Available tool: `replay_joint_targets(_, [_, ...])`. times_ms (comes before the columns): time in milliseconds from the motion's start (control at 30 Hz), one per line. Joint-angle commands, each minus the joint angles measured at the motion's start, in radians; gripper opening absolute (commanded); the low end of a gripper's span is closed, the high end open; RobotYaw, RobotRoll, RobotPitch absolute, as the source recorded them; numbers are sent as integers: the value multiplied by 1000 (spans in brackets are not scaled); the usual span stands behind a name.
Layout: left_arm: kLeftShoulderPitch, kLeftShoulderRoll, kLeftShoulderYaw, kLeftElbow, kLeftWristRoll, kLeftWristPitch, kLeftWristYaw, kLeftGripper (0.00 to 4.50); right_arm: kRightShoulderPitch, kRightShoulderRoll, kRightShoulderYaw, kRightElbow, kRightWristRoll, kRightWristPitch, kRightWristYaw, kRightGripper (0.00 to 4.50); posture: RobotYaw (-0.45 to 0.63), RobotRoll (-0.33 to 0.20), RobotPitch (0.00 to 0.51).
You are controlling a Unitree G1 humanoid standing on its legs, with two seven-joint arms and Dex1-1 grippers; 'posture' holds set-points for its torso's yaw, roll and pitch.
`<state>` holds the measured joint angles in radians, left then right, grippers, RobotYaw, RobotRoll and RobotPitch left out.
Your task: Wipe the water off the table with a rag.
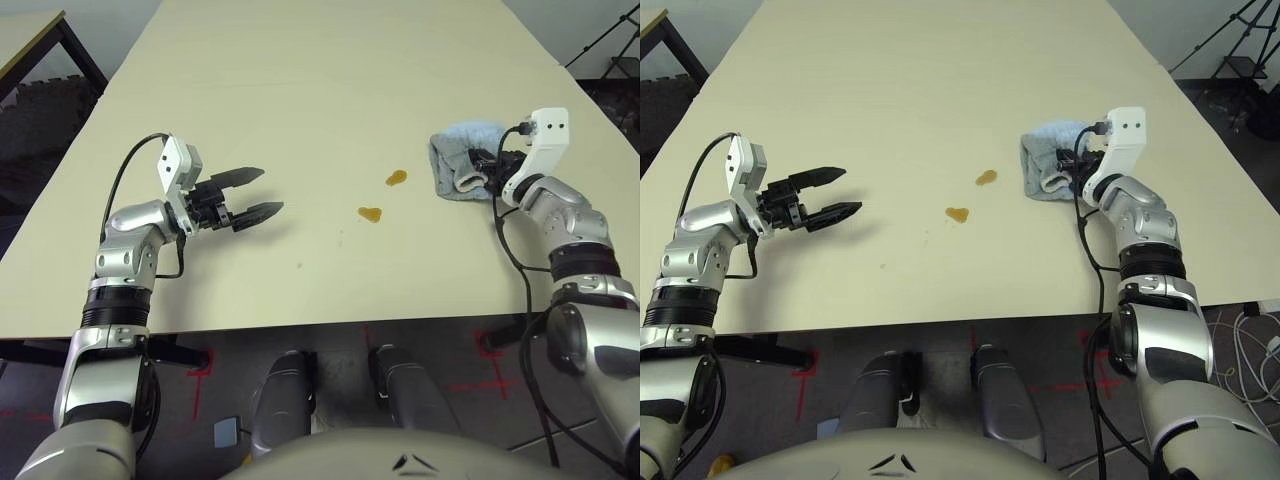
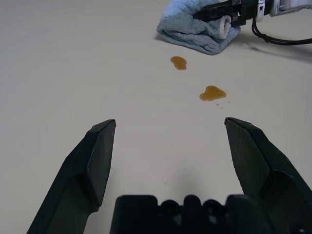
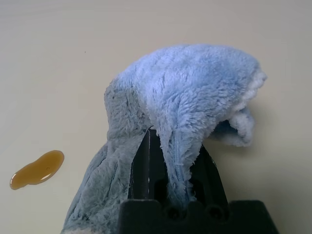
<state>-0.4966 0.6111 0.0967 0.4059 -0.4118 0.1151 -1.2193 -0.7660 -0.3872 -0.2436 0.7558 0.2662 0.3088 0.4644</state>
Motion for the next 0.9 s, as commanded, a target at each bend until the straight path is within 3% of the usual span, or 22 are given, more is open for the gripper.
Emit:
replay_joint_targets(33, [0,1,-11,1,17,-7,-5,4500,-1,31,48,6,-41,23,-36,60,-116,0,123])
replay_joint_targets(333, [11,6,-9,-14,15,-2,-6,4500,-12,111,87,56,-79,22,-75,60,-109,0,132])
replay_joint_targets(900, [25,7,-8,-30,13,7,0,4500,-14,321,157,-31,-90,91,-72,58,-101,0,140])
